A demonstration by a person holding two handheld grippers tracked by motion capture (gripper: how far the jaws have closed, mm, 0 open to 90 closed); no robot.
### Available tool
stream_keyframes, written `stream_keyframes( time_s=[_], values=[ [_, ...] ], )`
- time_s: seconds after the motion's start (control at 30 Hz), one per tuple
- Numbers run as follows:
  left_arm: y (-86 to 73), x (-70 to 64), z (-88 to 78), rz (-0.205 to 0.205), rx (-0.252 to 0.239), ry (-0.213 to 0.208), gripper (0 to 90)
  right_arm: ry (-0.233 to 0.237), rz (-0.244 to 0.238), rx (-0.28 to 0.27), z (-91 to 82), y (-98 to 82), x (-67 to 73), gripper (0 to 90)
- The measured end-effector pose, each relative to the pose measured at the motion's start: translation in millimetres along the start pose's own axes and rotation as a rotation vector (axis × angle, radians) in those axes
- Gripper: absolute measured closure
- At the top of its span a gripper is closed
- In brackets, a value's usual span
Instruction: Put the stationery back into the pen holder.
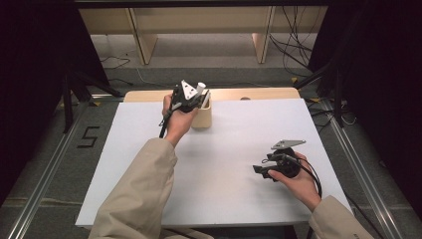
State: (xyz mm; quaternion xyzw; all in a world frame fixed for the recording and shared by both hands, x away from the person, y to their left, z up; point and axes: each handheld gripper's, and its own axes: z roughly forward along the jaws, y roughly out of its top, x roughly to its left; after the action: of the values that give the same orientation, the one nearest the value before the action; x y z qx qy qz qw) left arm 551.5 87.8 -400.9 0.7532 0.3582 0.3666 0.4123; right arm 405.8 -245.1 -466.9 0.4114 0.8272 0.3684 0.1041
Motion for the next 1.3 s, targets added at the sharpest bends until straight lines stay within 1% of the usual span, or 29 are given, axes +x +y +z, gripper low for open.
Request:
stream_keyframes(
  time_s=[0.1,0.6,0.9,1.23,1.3],
  values=[
    [-0.6,-0.2,1.0,0.008,0.006,-0.001,69.9,0.000,0.000,0.001,0.1,0.0,0.2,22.8],
    [-5.2,-0.6,7.1,-0.005,0.014,0.002,69.8,0.001,-0.003,0.001,0.0,-0.1,-0.1,22.8],
    [-9.2,-0.3,8.2,-0.007,0.030,0.001,69.8,0.001,-0.004,0.001,-0.1,-0.1,-0.2,22.8],
    [-10.8,0.6,9.0,-0.015,0.033,0.002,69.7,0.001,-0.004,-0.001,-0.4,0.0,-0.3,22.8],
    [-11.3,1.3,8.3,-0.012,0.040,-0.002,69.6,0.001,-0.004,-0.001,-0.4,-0.1,-0.4,22.8]
  ],
)
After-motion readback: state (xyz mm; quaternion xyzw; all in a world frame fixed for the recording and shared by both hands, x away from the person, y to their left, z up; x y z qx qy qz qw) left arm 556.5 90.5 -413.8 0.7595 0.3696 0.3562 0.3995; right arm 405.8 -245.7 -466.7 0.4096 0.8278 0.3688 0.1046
